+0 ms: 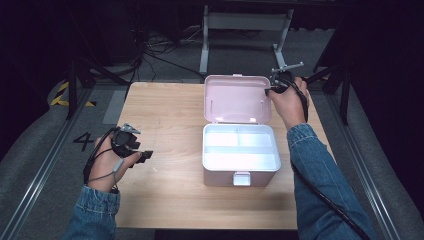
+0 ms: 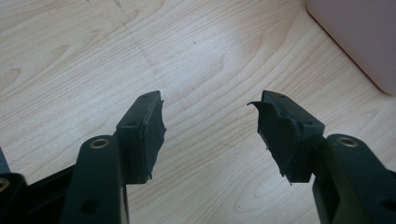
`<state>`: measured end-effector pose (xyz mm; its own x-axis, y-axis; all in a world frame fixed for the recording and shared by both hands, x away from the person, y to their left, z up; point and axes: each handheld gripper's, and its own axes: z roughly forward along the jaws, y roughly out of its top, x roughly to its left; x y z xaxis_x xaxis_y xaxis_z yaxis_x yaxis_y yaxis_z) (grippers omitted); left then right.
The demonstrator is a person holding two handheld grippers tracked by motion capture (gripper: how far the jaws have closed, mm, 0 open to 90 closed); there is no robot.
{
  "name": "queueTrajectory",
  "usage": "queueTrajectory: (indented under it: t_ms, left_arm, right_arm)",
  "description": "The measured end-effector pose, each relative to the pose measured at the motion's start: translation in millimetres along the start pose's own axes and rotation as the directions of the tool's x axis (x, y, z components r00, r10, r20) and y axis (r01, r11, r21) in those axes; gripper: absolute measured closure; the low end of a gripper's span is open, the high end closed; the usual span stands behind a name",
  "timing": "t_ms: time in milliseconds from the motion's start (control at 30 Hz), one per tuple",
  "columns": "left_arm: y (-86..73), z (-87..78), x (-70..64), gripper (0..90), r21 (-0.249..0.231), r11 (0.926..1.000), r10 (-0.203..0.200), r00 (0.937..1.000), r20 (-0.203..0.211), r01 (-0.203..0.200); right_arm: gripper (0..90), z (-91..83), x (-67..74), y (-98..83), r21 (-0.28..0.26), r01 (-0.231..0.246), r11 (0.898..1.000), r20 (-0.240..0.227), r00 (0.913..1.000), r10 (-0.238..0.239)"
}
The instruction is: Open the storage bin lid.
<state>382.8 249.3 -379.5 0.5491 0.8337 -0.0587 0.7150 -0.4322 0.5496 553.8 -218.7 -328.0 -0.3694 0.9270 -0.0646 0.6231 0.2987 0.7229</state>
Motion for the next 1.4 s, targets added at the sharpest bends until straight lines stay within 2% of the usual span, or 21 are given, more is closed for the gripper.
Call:
queueTrajectory:
  t_ms: [333, 600, 833, 967, 1067, 1167, 1267, 1400]
  left_arm:
    - [-1.2, 2.2, 3.1, 41.7, 0.003, 1.0000, -0.002, 1.0000, 0.004, 0.002]
    - [-3.1, 3.4, 6.0, 41.7, 0.011, 0.9999, -0.012, 0.9999, 0.000, 0.012]
    - [-5.2, 4.6, 7.9, 41.7, 0.013, 0.9998, -0.015, 0.9999, 0.000, 0.015]
    - [-4.8, 5.4, 8.0, 41.7, 0.017, 0.9998, -0.013, 0.9999, 0.002, 0.013]
    - [-4.5, 6.5, 7.8, 41.7, 0.015, 0.9998, -0.014, 0.9999, 0.001, 0.014]
    - [-3.8, 6.8, 8.0, 41.7, 0.017, 0.9998, -0.009, 1.0000, 0.000, 0.009]
    - [-2.5, 8.0, 6.5, 41.7, 0.018, 0.9997, -0.015, 0.9999, 0.003, 0.015]
    - [0.0, 9.4, 3.7, 41.6, 0.020, 0.9998, -0.007, 0.9999, 0.010, 0.007]
  right_arm:
    - [79.0, 20.2, -1.6, -8.6, 0.059, -0.016, 0.998, -0.006, 0.9998, 0.017]
    - [78.0, 38.4, -3.6, -17.1, 0.124, -0.041, 0.991, -0.025, 0.9987, 0.044]
    - [77.1, 46.4, -4.5, -21.2, 0.150, -0.050, 0.987, -0.033, 0.9979, 0.056]
    - [73.6, 46.2, -5.3, -21.0, 0.147, -0.046, 0.988, -0.037, 0.9980, 0.052]
    - [64.1, 42.8, -7.6, -19.7, 0.116, -0.049, 0.992, -0.023, 0.9984, 0.052]
    - [55.6, 36.5, -11.7, -18.7, 0.072, -0.074, 0.995, -0.017, 0.9970, 0.076]
    - [54.3, 26.9, -15.1, -17.8, 0.042, -0.058, 0.997, -0.014, 0.9982, 0.059]
    - [54.1, 5.0, -17.7, -16.3, 0.003, -0.035, 0.999, -0.014, 0.9993, 0.035]
